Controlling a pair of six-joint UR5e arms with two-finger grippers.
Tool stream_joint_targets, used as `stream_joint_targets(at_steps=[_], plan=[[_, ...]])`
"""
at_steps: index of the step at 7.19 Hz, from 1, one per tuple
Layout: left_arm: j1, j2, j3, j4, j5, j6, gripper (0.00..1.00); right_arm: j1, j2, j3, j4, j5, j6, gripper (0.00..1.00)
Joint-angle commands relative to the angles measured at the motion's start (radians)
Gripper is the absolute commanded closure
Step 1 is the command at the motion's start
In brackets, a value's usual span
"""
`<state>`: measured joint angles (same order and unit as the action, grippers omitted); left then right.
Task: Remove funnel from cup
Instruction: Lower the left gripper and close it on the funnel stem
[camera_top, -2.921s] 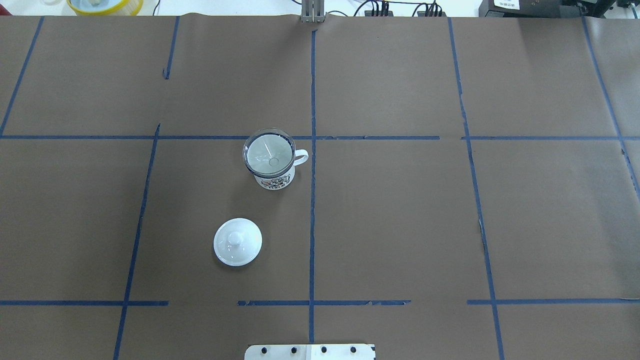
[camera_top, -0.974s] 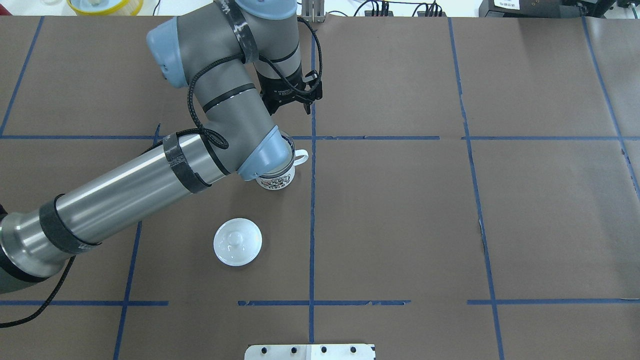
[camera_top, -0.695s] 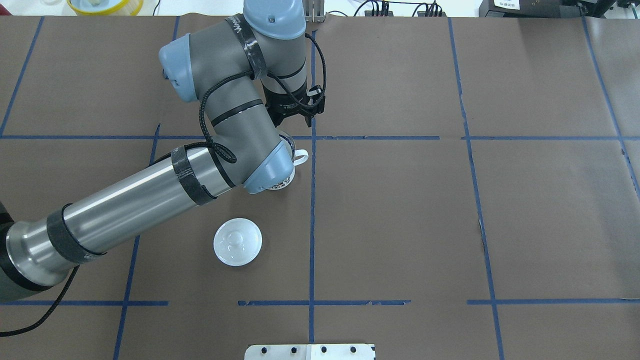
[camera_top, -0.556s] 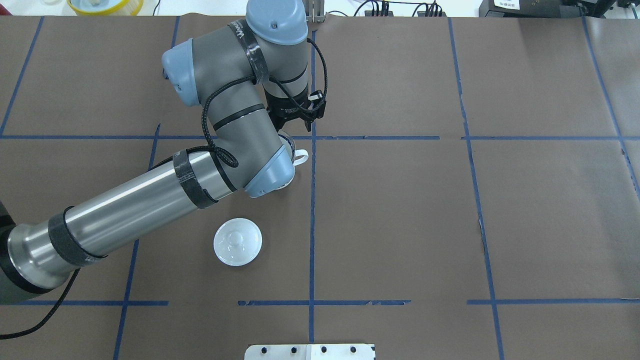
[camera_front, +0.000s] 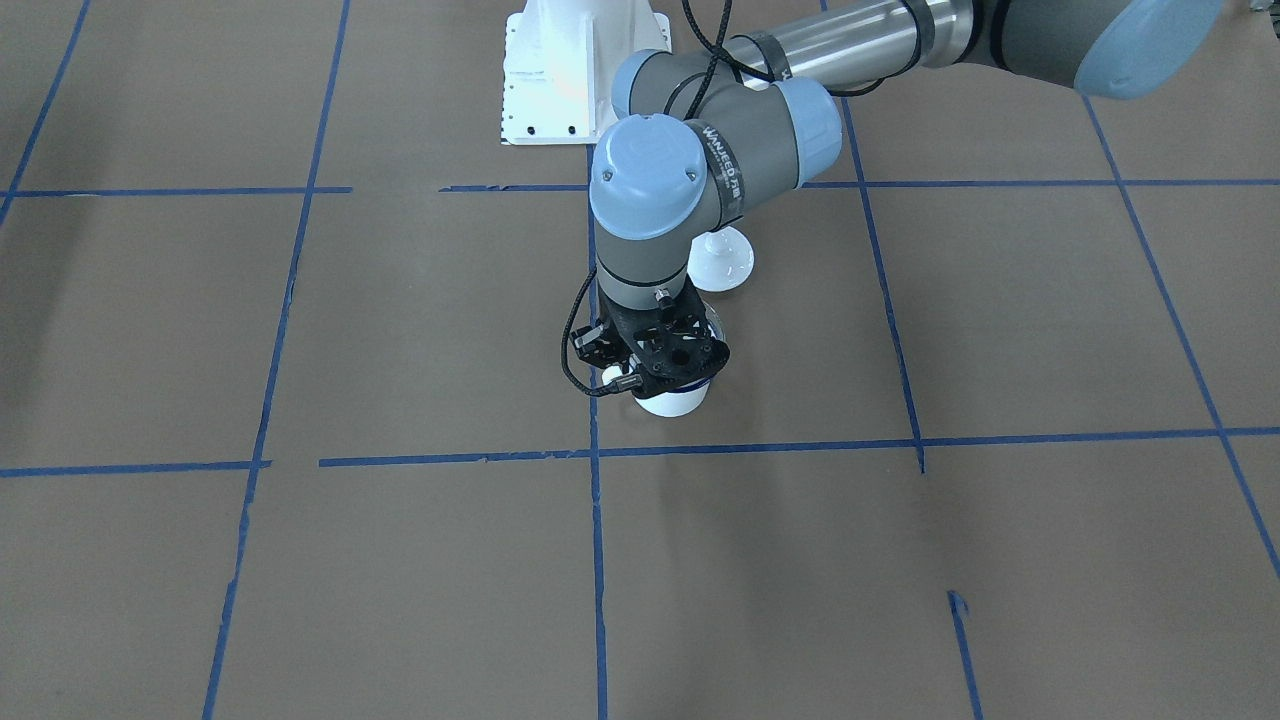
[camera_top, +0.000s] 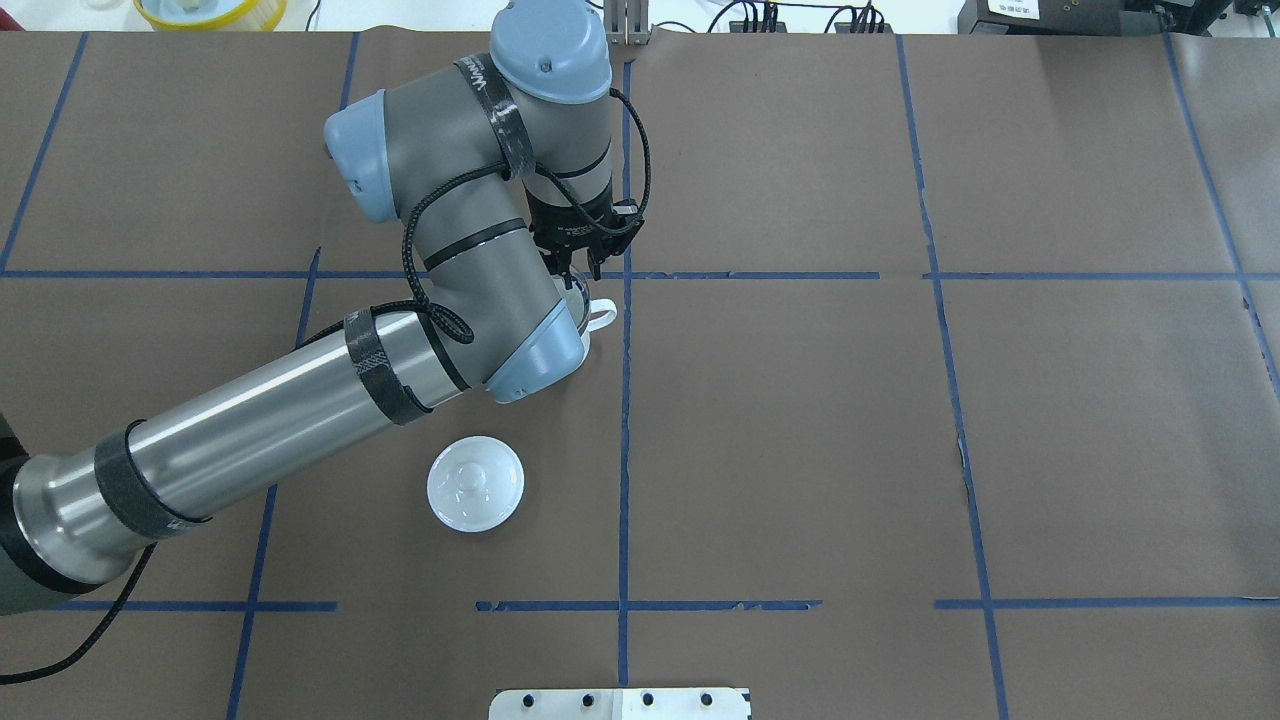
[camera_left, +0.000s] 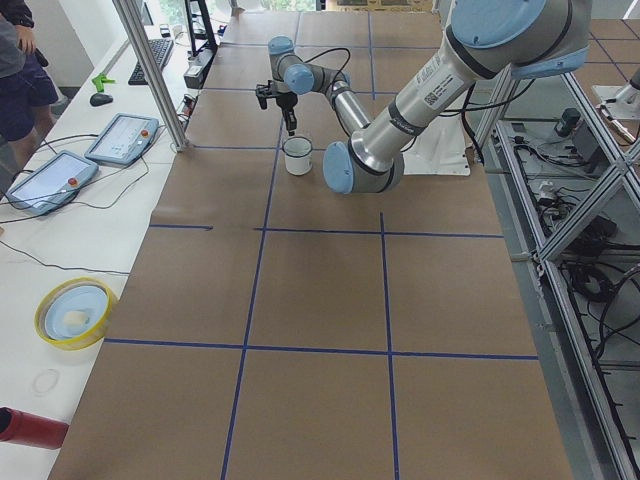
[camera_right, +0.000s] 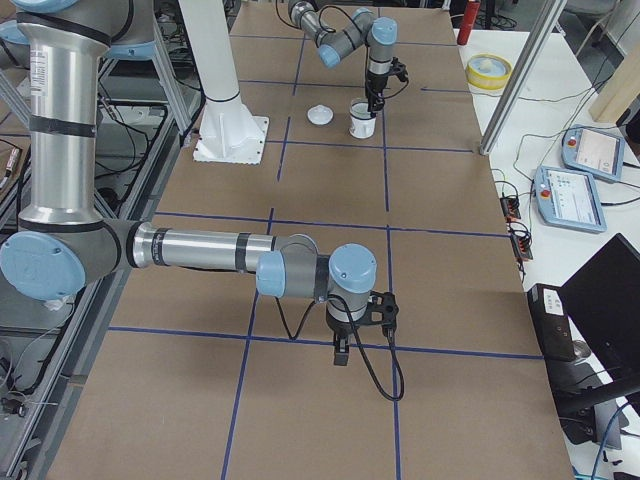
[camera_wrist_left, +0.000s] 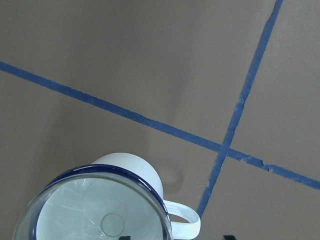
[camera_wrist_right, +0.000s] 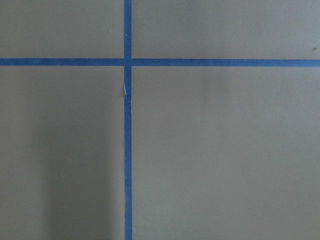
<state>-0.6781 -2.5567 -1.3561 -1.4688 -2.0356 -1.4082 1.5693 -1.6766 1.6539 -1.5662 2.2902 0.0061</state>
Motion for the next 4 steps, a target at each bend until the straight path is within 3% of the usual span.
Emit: stream_joint_targets(at_steps=[1,2,4], plan=[[0.0,0.004,0.0,-0.001,0.0,0.005,0.69,0.0,0.0,0.0,0.0,0.0,0.0,0.0],[0.0,0.004,0.0,-0.001,0.0,0.005,0.78,0.0,0.0,0.0,0.0,0.0,0.0,0.0],[0.002,0.004,0.0,-0.001,0.0,0.005,0.84,0.0,0.0,0.0,0.0,0.0,0.0,0.0]])
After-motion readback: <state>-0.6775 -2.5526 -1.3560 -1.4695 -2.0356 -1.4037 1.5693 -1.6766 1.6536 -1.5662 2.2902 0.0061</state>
